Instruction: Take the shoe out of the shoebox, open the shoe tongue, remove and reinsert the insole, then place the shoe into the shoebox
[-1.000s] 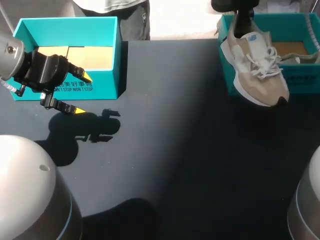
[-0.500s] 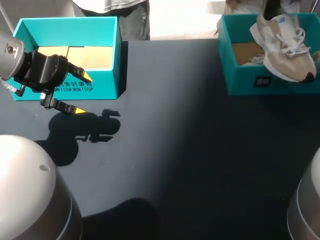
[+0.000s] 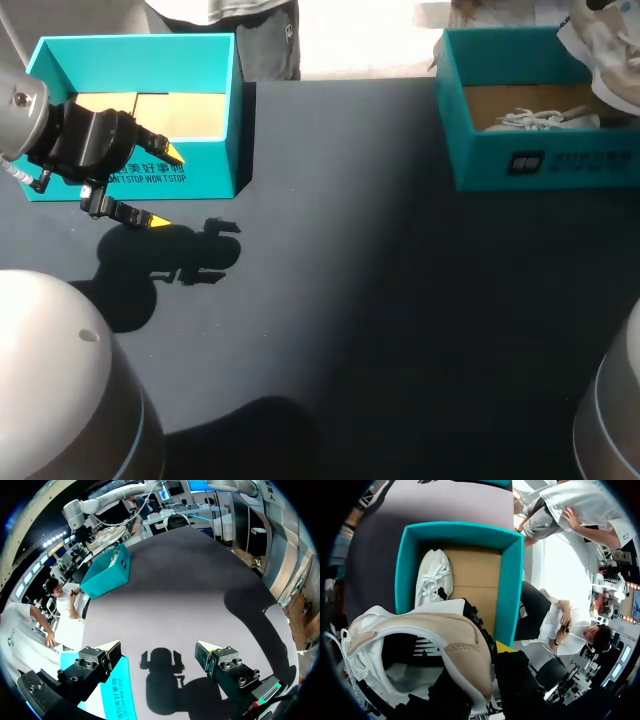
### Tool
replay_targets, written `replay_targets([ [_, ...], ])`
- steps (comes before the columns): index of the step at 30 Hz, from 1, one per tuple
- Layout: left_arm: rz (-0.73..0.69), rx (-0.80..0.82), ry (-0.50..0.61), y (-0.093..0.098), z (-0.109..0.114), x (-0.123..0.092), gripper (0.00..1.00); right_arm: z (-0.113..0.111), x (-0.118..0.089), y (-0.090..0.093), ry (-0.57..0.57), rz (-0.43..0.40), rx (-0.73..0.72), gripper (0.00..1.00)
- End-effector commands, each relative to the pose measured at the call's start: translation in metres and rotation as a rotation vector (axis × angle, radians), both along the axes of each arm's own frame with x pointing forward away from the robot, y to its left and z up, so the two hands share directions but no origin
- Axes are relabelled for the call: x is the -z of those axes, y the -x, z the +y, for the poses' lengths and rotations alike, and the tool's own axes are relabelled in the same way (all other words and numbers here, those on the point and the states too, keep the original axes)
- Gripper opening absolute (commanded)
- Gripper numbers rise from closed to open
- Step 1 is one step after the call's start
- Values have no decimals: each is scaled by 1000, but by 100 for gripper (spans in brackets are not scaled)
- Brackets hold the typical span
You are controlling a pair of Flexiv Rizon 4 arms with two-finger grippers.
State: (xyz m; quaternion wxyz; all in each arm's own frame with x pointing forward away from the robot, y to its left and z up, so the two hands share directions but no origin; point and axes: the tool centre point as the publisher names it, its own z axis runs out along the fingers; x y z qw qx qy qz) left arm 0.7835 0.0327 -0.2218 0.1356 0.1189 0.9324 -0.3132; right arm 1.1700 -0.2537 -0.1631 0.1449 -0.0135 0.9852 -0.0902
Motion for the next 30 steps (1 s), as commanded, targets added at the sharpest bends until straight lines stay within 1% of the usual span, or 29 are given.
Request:
replay_targets([
  [1, 0, 1, -3, 1, 0, 0, 100, 3, -2, -24, 6, 66, 14, 0],
  [9, 0, 1, -3, 1, 0, 0, 100, 3, -2, -24, 6, 66, 14, 0],
  [10, 0, 1, -3, 1, 0, 0, 100, 0, 1, -23, 4, 42, 118, 0],
  [11, 0, 1, -3, 1, 0, 0, 100, -7, 2, -23, -11, 17, 261, 0],
  [14, 0, 1, -3, 1, 0, 0, 100, -22, 5, -23, -74, -37, 567, 0],
  [16, 0, 1, -3, 1, 0, 0, 100, -28, 6, -25, -122, -65, 705, 0],
  [18, 0, 1, -3, 1, 0, 0, 100, -34, 4, -27, -151, -112, 834, 0],
  [20, 0, 1, -3, 1, 0, 0, 100, -43, 1, -25, -203, -164, 1032, 0],
  [21, 0, 1, -3, 1, 0, 0, 100, -47, -1, -23, -206, -207, 1152, 0],
  [22, 0, 1, -3, 1, 0, 0, 100, -51, -2, -19, -204, -234, 1261, 0],
  [23, 0, 1, -3, 1, 0, 0, 100, -53, -3, -15, -217, -262, 1405, 0],
  [24, 0, 1, -3, 1, 0, 0, 100, -54, -4, -9, -205, -275, 1515, 0],
  [25, 0, 1, -3, 1, 0, 0, 100, -54, -4, -7, -236, -287, 1550, 0],
  [30, 0, 1, -3, 1, 0, 0, 100, -54, -4, -7, -236, -287, 1550, 0],
])
